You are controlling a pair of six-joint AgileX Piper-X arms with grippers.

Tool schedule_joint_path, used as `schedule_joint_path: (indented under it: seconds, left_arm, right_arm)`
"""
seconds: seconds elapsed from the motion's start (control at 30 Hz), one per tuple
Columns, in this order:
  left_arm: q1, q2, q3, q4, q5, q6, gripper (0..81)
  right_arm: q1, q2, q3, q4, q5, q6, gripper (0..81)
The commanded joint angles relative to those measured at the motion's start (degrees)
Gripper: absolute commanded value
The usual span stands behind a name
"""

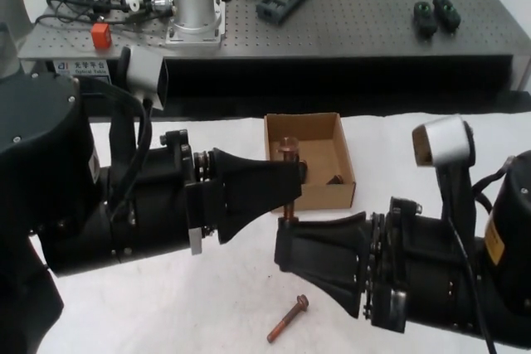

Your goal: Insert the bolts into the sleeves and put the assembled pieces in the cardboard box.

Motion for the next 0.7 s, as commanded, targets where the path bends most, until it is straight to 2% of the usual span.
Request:
schedule_joint_path:
  seconds: [0.0,0.03,0.1,0.17,0.23,0.3,0.4,0.47,0.57,0.67]
  left_arm:
    - [-0.1,-0.7,-0.1,-1.1,1.7,1.0,2.9]
    - [-0.1,-0.7,-0.1,-0.8,1.7,1.0,8.0]
    - [-0.1,-0.7,-0.1,0.0,1.3,1.2,23.5]
    - [-0.1,-0.7,-0.1,2.4,-1.0,0.9,44.6]
    - [-0.1,-0.7,-0.1,5.5,-3.1,0.9,53.3]
    - [-0.1,-0.7,-0.1,8.8,-4.4,3.4,49.9]
    - [-0.1,-0.7,-0.1,14.4,-6.2,8.3,43.4]
    - [-0.1,-0.7,-0.1,18.8,-9.8,12.5,40.3]
    - [-0.1,0.7,-0.4,23.9,-14.2,20.5,34.6]
    - [-0.1,5.9,-2.8,28.0,-15.2,26.5,30.9]
  right_arm:
    - [-0.1,0.0,-0.7,-1.6,3.4,0.4,1.4]
    - [-0.1,0.0,-0.7,-2.0,3.7,0.2,1.4]
    - [-0.8,0.0,-0.7,-2.0,4.8,-0.1,1.4]
    - [-2.9,0.0,-0.8,-1.4,5.4,-0.1,1.4]
    - [-6.0,0.0,-1.1,-1.2,7.3,-0.1,1.4]
    - [-9.4,0.1,-2.9,3.9,9.3,-1.6,1.4]
    - [-14.7,3.0,-8.8,16.6,12.3,-10.5,1.4]
    - [-17.4,8.1,-14.7,23.8,13.8,-17.2,1.4]
    - [-19.2,18.5,-23.5,29.8,16.5,-26.0,1.4]
    - [-19.4,30.1,-33.4,35.7,22.0,-31.4,1.4]
